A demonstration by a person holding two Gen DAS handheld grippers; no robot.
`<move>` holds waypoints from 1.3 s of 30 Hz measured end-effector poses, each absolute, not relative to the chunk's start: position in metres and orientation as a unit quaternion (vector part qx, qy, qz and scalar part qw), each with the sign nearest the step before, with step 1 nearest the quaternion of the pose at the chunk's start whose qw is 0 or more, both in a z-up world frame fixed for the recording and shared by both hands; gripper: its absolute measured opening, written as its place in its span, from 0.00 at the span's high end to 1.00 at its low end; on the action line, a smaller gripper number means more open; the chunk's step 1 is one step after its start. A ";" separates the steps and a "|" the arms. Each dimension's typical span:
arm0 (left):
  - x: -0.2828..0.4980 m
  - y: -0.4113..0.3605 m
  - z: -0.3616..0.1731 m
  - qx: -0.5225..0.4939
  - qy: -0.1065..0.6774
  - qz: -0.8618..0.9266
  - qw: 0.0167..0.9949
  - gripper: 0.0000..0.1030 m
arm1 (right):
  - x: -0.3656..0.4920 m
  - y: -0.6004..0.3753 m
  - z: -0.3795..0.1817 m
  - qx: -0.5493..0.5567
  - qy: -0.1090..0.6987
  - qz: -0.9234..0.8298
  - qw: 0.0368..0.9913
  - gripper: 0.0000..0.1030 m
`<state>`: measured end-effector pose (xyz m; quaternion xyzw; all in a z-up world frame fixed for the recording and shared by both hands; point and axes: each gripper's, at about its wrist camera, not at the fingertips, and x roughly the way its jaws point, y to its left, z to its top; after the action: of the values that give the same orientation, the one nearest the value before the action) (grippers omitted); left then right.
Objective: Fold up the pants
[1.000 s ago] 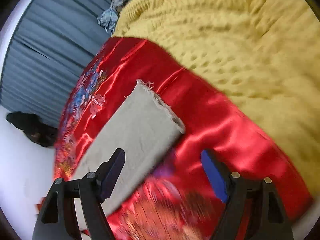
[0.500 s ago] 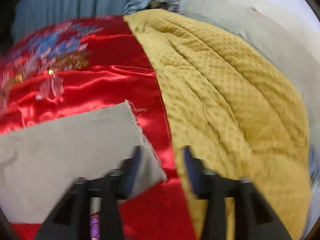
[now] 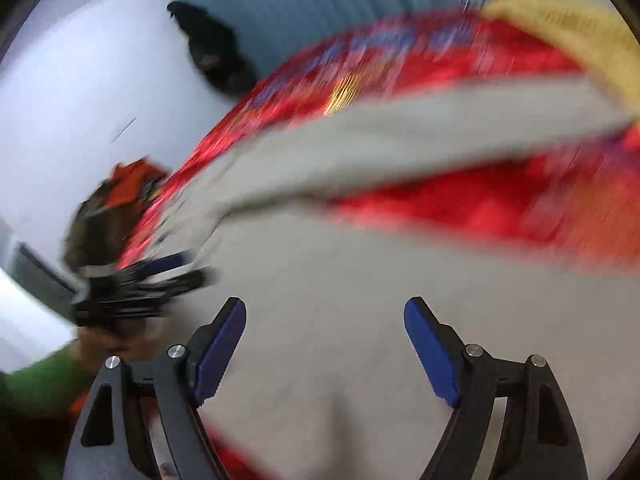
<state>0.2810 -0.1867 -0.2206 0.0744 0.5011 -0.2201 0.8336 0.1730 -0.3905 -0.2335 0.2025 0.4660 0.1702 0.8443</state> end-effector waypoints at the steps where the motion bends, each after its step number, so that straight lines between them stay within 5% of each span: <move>1: 0.273 -0.191 -0.226 0.096 0.500 -0.213 0.834 0.01 | 0.167 -0.388 -0.243 0.184 0.488 0.159 0.838 0.22; 15: 0.237 -0.111 -0.218 0.100 0.529 -0.135 0.832 0.01 | 0.039 -0.654 -0.243 0.293 0.472 -0.248 0.794 0.25; 26: 0.226 -0.108 -0.185 0.065 0.508 -0.113 0.851 0.01 | 0.033 -0.569 -0.173 0.154 0.350 -0.287 0.878 0.22; 39: 0.300 -0.094 -0.161 0.018 0.479 -0.060 0.876 0.01 | 0.045 -0.564 -0.182 0.121 0.374 -0.260 0.882 0.20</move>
<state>0.2998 -0.0937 -0.1608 0.0185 0.4787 -0.0597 0.8758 0.0453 -0.5643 -0.1821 0.1214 0.3736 -0.2603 0.8820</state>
